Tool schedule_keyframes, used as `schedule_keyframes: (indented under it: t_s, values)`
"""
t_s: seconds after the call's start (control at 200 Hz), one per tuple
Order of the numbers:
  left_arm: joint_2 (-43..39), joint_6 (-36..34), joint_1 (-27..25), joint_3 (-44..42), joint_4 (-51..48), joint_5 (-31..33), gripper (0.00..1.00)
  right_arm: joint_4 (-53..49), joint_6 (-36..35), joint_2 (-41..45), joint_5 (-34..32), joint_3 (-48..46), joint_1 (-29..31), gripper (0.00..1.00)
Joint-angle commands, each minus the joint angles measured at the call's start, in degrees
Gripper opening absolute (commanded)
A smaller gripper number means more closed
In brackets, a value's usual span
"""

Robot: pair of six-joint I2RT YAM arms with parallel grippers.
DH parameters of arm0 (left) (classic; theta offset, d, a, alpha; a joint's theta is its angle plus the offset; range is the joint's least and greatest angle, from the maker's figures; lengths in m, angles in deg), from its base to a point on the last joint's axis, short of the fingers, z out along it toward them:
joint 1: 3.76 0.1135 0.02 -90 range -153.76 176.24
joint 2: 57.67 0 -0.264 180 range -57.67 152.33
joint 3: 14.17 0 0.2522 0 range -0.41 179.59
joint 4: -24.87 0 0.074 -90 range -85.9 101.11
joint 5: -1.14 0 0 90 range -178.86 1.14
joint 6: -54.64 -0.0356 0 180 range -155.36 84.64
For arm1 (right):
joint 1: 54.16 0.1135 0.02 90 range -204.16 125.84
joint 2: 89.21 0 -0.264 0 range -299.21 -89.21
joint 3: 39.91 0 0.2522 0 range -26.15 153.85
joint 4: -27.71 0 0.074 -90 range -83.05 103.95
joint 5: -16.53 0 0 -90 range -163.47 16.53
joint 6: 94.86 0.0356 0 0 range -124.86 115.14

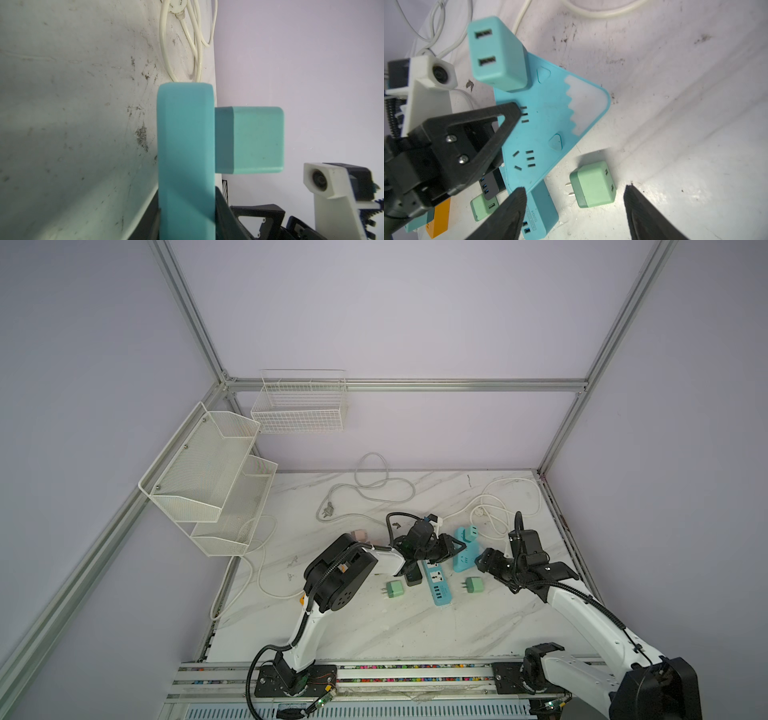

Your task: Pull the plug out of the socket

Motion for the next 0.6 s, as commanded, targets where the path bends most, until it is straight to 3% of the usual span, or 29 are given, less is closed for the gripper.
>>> schedule_keyframes:
  t_s: [0.0,0.3,0.595]
  values:
    - [0.47,-3.16,0.30,0.50,-0.16,-0.66,0.00,-1.82,-2.80,0.18,-3.39,5.92,0.04,0.78]
    - [-0.17,-4.59,0.56,-0.02,0.45,-1.69,0.00,-0.67,-8.05,-8.98,-5.80,18.27,0.04,0.78]
    - [-0.30,-5.08,0.62,-0.42,1.56,-2.06,0.00,2.81,-9.46,-18.38,-3.38,20.63,0.04,0.78]
